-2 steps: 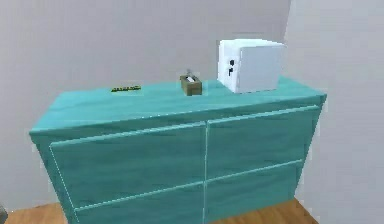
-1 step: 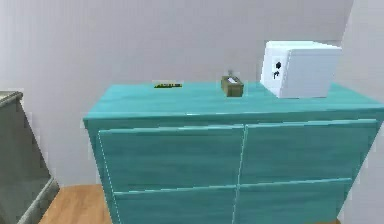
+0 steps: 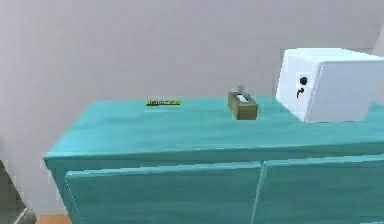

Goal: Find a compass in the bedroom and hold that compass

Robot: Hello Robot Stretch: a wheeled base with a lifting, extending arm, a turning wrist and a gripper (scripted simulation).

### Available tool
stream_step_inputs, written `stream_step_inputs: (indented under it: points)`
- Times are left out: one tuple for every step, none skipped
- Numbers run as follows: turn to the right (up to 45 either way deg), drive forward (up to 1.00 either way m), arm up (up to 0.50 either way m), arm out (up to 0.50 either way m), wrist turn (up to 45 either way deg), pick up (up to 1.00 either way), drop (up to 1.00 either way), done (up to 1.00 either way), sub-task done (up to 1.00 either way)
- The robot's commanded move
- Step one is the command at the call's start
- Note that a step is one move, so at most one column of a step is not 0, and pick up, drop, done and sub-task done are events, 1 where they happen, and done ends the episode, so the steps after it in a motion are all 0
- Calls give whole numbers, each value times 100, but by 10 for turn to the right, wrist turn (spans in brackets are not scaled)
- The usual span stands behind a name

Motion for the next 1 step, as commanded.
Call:
stream_step_inputs:
  points:
    - [-450,0,0,0,0,0,0,0,0]
